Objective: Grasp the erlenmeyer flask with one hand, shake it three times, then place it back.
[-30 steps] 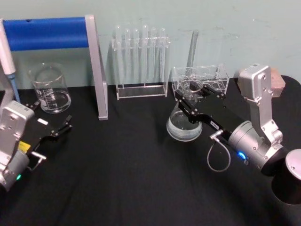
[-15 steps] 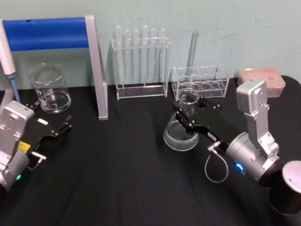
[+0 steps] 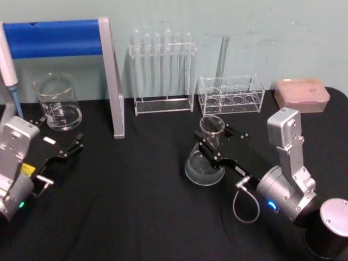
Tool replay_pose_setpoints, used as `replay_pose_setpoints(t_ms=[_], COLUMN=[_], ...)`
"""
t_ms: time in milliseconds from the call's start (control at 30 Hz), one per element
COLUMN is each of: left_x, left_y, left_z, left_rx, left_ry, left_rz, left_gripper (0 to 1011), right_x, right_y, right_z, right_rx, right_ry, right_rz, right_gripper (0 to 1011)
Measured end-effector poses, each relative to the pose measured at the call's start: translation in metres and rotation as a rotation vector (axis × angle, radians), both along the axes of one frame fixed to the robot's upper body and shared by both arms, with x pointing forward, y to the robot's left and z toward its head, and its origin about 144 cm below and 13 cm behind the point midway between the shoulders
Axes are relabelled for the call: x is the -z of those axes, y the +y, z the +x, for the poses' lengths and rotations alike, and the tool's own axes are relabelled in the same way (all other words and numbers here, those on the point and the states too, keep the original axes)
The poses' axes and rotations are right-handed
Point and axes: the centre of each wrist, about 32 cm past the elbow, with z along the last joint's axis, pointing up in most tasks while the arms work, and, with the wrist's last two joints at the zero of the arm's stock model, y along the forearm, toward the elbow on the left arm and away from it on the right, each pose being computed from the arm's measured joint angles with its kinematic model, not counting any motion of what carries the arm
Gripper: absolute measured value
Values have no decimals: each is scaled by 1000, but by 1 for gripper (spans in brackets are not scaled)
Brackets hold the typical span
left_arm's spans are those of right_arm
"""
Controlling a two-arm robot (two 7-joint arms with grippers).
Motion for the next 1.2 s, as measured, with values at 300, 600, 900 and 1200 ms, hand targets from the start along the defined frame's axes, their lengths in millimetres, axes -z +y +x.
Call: replay_pose_setpoints(t_ms=[300,600,900,1200], left_x=[0,0,0,0], left_y=[0,0,0,0], left_z=[0,0,0,0], left_rx=[0,0,0,0], left_ry=[0,0,0,0], left_rz=[0,0,0,0], left_gripper=[1001,1001,1001,1001], right_x=[10,14,17,19], right_y=[2,3,4,4], right_z=[-1,-2,-3,-4], right_rx=[0,-4,-16,-21], right_ry=[12,21,32,46], right_rz=[2,1,-3,-6], right_gripper=[450,450,450,450])
